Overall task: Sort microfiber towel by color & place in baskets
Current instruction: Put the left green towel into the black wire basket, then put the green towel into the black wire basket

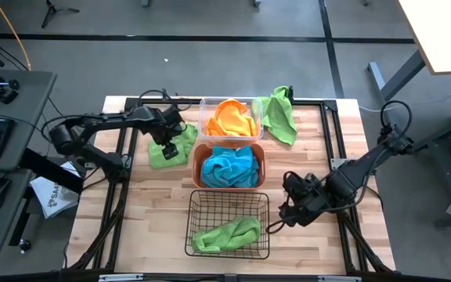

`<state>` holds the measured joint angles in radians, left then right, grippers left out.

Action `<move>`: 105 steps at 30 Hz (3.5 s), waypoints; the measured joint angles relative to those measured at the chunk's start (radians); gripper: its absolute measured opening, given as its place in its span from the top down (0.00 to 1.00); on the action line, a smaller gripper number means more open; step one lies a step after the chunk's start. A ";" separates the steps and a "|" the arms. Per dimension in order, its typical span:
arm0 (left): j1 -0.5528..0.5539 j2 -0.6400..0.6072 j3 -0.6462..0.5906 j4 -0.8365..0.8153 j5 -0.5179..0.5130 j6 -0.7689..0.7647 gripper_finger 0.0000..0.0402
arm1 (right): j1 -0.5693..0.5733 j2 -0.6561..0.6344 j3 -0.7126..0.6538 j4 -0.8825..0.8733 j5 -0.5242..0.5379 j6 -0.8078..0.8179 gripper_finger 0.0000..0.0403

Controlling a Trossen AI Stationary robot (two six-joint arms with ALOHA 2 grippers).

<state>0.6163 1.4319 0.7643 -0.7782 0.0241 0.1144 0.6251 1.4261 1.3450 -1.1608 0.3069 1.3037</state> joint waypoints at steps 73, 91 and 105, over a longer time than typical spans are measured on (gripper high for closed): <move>-0.894 0.104 0.325 0.739 0.478 -0.768 0.53 | -0.229 -0.226 0.000 -0.235 0.347 -0.380 0.23; -0.224 -0.327 0.327 0.562 0.392 -0.544 0.49 | -1.123 -0.225 -0.329 0.343 0.024 -0.441 0.23; 0.162 -0.311 0.326 0.437 0.418 -0.279 0.49 | -1.507 0.160 -0.377 0.655 -0.211 -0.353 0.23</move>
<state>0.7781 1.1206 1.0901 -0.3410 0.4423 -0.1644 -0.8816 1.5862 0.9676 -0.5057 0.0961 0.9504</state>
